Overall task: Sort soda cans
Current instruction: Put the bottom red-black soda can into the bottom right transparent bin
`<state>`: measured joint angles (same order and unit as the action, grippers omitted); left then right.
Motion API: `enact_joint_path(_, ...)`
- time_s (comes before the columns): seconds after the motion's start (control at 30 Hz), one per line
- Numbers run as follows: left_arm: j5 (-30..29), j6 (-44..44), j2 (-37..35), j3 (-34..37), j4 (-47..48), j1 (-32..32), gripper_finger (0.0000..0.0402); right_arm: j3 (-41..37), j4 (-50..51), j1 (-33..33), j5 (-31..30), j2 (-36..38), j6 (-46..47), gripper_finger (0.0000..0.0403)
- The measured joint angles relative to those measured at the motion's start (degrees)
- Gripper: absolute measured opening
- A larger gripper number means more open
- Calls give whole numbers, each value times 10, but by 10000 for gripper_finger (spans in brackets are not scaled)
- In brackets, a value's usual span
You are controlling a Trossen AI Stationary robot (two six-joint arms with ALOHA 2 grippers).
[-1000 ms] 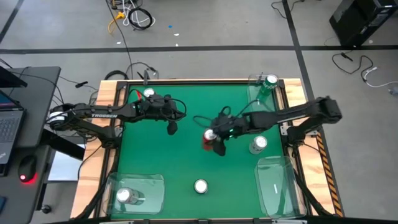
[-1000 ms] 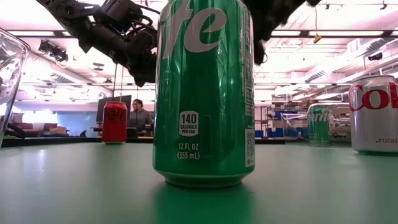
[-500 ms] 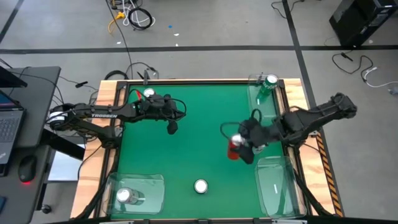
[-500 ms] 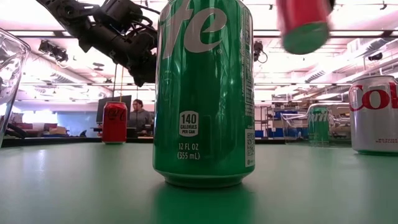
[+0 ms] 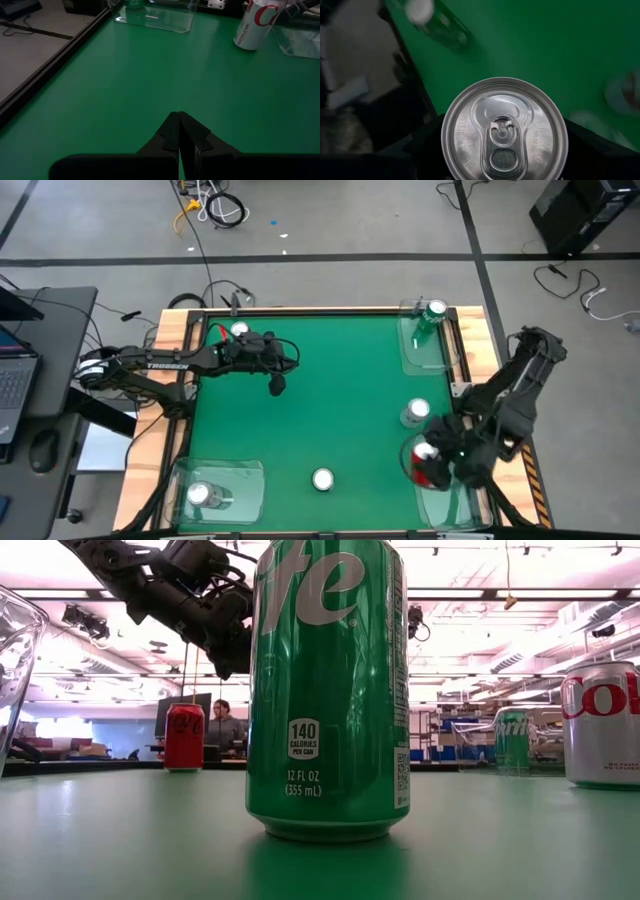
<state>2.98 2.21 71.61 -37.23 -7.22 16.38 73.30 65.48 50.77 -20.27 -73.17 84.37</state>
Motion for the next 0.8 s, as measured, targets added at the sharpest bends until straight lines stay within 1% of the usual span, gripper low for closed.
enact_joint_path(0.1, 0, 10, 0, 0, 1, 0, 2, 0, 33, 45, 0, -13, 55, 294)
enact_joint_path(0.27, 0, 15, 0, 0, 1, -2, 2, 0, 31, 106, 2, -41, 111, 294)
enact_joint_path(0.4, -1, 13, 0, 0, 1, -9, 2, -1, 24, 142, 4, -76, 152, 294)
enact_joint_path(0.53, -9, 12, 0, 0, 1, -16, 2, -1, 5, 159, 4, -114, 180, 294)
enact_joint_path(0.8, -28, 12, 0, 0, 1, -34, 2, -1, -46, 163, 4, -183, 205, 294)
